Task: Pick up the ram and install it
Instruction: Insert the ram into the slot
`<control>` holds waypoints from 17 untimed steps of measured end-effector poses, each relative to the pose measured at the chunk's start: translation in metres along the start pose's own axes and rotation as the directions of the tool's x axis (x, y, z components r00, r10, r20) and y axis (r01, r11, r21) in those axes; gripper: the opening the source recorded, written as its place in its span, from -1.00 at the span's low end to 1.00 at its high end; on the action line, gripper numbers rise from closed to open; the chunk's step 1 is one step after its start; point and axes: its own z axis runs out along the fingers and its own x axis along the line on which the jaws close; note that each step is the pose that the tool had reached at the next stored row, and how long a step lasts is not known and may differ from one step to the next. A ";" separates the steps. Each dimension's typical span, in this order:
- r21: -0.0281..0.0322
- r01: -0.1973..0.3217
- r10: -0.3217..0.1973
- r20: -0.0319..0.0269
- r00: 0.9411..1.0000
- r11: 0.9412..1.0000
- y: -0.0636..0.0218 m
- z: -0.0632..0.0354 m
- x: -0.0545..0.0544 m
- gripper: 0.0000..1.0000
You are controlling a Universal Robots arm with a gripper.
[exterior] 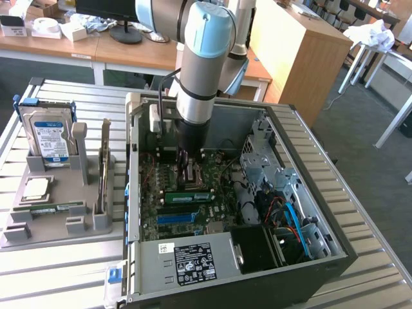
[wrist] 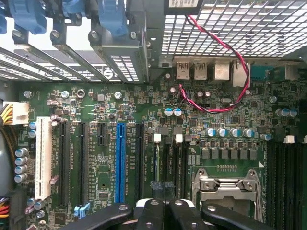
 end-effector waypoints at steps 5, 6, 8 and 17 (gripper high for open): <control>0.000 0.000 0.000 0.000 1.000 1.000 0.0000 0.0027 0.000 -0.80; 0.000 0.000 0.000 0.000 1.000 1.000 -0.0001 0.0031 0.000 -0.80; 0.000 0.000 0.000 0.000 1.000 1.000 -0.0001 0.0041 0.000 -0.80; 0.000 0.000 0.000 0.000 1.000 1.000 -0.0002 0.0091 0.000 -0.80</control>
